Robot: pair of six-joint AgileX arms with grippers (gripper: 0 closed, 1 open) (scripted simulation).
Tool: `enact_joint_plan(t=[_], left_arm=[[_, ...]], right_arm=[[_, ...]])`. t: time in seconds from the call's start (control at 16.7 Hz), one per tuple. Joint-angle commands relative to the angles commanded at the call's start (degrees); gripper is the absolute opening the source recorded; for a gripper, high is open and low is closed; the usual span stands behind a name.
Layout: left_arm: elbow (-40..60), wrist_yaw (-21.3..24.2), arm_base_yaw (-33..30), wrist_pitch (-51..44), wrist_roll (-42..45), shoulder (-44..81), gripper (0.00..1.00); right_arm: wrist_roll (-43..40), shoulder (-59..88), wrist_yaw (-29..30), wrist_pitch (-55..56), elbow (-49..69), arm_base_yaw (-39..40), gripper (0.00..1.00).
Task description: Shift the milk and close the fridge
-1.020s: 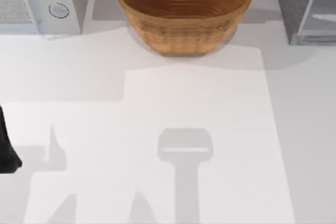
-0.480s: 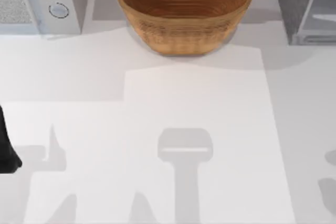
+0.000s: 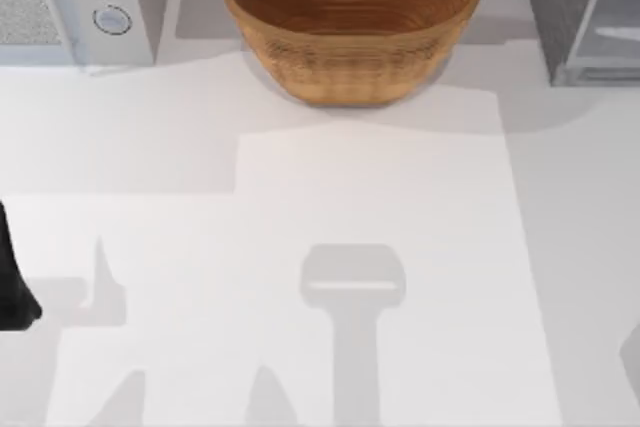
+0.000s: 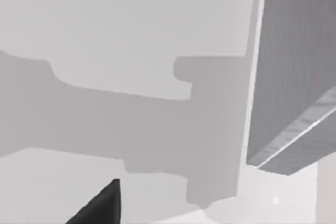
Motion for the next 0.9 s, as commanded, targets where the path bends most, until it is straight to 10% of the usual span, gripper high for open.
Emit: enact_joint_plan(t=[0.36,0.9], left_arm=[[0.00,0.00,0.00,0.00,0.00,0.00,1.00],[0.00,0.00,0.00,0.00,0.00,0.00,1.00]], right_arm=[[-18.64,22.56,-8.56,-1.31,6.32,-19.38,1.00],[-20.23,25.70,-9.50,-0.97,7.31,-20.68,1.00]])
